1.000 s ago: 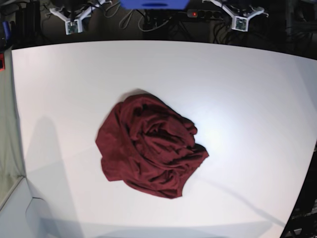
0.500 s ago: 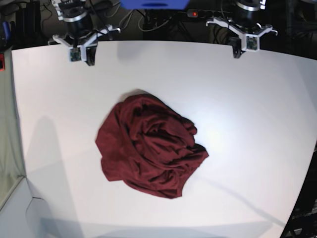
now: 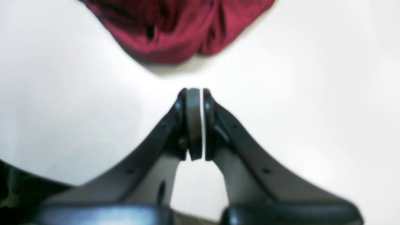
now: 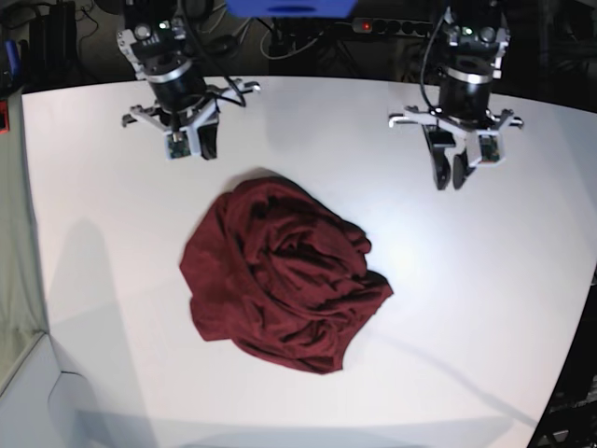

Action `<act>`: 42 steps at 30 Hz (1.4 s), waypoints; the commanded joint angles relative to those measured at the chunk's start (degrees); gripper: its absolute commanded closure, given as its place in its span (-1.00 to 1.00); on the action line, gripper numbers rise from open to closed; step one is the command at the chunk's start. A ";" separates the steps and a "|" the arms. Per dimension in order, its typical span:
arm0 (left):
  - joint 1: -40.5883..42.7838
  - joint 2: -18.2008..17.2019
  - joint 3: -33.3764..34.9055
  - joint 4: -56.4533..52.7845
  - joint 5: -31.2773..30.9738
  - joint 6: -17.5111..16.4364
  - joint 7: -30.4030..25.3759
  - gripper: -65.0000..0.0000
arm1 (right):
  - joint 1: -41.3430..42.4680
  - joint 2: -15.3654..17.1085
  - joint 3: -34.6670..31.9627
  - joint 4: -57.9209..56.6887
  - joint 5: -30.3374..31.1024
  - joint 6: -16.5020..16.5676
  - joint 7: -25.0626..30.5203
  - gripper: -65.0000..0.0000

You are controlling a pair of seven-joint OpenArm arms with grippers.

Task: Layout the t-shirt on the table in an organized manner, then fold the t-shirt properly
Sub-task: 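Move the left gripper down to the edge of the red shirt, then grasp the shirt fabric with the left gripper and lift it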

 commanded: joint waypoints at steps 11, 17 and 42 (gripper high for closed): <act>-22.95 -0.32 0.45 -12.01 0.28 -0.10 -1.77 -0.38 | 3.32 0.27 0.08 1.00 0.03 0.23 -2.10 0.08; -35.88 -0.15 1.68 -28.10 0.10 -0.19 -1.77 -0.38 | 3.05 0.27 0.34 0.92 -0.06 0.23 -2.10 0.08; -52.49 6.18 7.04 -62.83 0.01 -0.36 -5.81 -0.38 | 4.02 0.18 0.34 0.83 -0.14 0.23 -5.35 0.08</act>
